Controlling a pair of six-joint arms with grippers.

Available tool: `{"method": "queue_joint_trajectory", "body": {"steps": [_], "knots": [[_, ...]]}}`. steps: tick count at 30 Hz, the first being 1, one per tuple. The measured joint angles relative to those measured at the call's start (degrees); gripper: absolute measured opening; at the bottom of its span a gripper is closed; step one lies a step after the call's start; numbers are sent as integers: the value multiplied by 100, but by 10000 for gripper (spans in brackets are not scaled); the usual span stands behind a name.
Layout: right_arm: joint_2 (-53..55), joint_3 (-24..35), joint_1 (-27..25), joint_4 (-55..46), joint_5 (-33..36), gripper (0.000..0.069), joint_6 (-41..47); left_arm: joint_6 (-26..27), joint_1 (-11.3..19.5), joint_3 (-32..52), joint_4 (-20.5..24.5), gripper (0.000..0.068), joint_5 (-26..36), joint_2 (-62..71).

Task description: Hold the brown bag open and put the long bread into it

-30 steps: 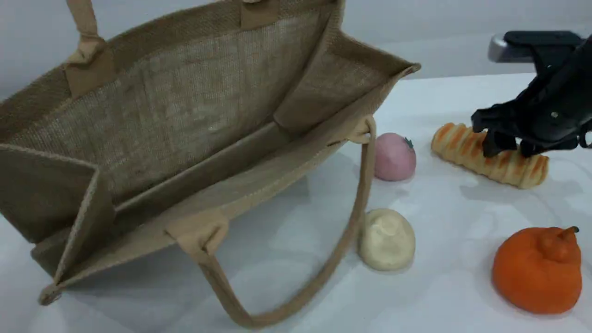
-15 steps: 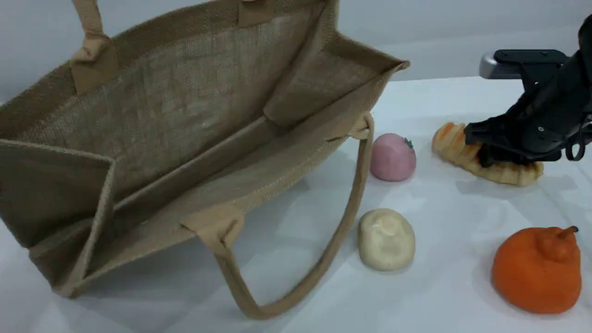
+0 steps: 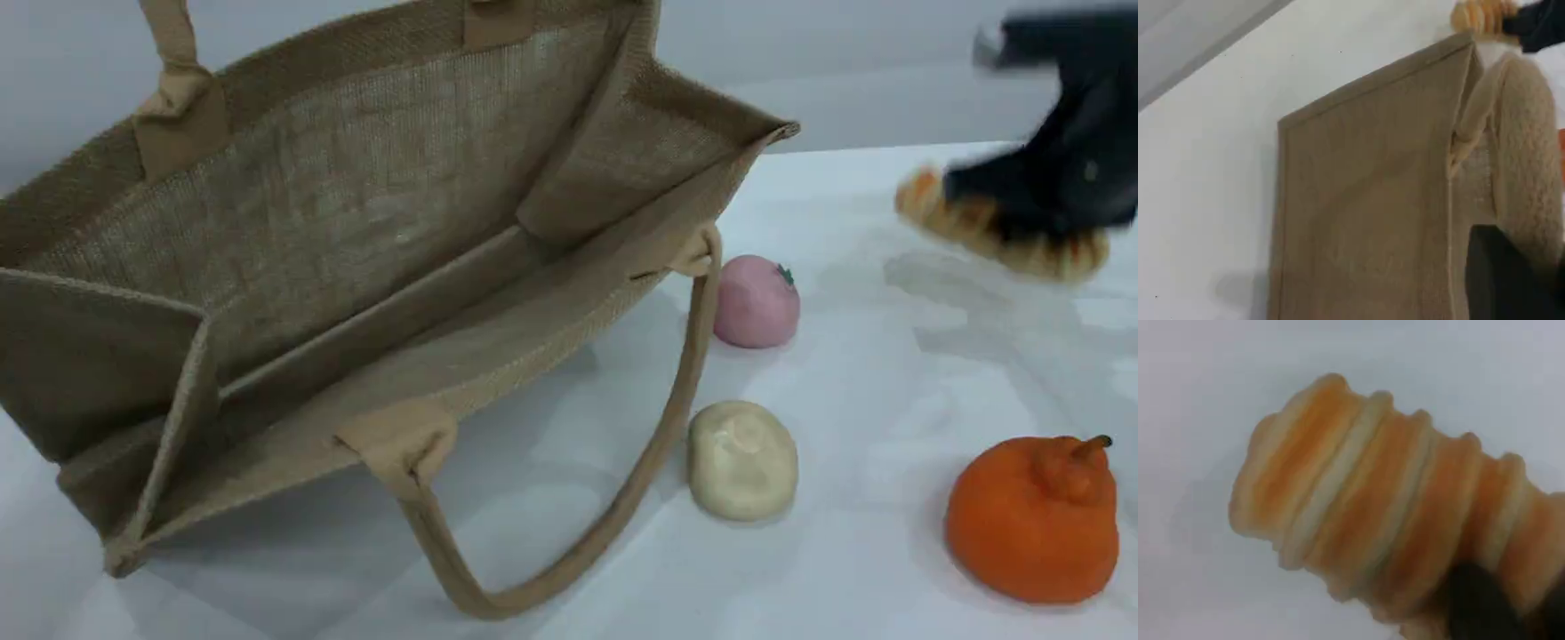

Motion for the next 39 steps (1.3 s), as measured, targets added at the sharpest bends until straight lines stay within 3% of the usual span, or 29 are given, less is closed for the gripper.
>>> {"method": "queue_joint_trajectory", "body": {"steps": [6, 12, 19, 24, 29, 34, 39], "knots": [[-963, 541, 0, 0, -301, 94, -14, 0, 0, 0, 5, 77, 0, 0], [-2317, 1637, 6, -18, 502, 81, -18, -6, 0, 0, 0, 77, 5, 0], [-3932, 2650, 6, -57, 2503, 78, 29, -45, 0, 0, -20, 77, 5, 0], [-4352, 2673, 12, -643, 4306, 78, 903, -68, 0, 0, -133, 77, 5, 0], [-4332, 2660, 388, -817, 5315, 60, 1518, -174, 0, 0, -182, 77, 5, 0], [-4199, 2647, 1247, -162, 5273, 60, 1353, -174, 0, 0, -424, 77, 5, 0], [-3588, 2464, 2006, -16, 4289, 60, 939, -174, -11, 0, -429, 77, 0, 0]]}}
